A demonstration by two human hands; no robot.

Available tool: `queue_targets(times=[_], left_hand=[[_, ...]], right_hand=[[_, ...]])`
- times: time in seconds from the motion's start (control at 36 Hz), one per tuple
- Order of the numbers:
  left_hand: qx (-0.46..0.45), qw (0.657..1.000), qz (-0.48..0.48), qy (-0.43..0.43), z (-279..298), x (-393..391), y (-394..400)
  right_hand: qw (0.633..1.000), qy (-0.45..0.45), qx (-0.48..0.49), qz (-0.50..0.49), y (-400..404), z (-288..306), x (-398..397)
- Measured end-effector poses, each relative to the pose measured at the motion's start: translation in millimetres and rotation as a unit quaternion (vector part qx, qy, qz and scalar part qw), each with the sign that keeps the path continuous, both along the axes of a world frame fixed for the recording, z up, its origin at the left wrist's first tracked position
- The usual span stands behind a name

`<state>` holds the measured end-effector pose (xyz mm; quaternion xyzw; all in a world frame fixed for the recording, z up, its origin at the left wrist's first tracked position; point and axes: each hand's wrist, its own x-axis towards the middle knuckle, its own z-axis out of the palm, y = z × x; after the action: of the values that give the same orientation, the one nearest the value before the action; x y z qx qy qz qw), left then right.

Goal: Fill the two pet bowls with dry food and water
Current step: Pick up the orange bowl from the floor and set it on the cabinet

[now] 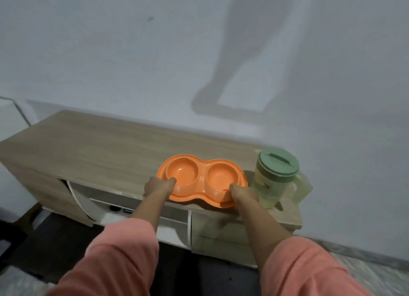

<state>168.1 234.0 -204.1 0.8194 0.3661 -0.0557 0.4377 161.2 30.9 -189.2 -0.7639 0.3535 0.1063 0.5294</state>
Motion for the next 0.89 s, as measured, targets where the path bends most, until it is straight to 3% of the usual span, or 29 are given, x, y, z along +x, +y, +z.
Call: queue_targets(times=[0.61, 0.89], left_hand=[[0.043, 0.989, -0.122, 0.068, -56, 57, 19], [0.071, 0.983, -0.156, 0.066, -59, 60, 20]], right_hand=[[0.980, 0.098, -0.164, 0.049, 12, -40, 46], [0.978, 0.099, -0.178, 0.039, 13, -55, 46]])
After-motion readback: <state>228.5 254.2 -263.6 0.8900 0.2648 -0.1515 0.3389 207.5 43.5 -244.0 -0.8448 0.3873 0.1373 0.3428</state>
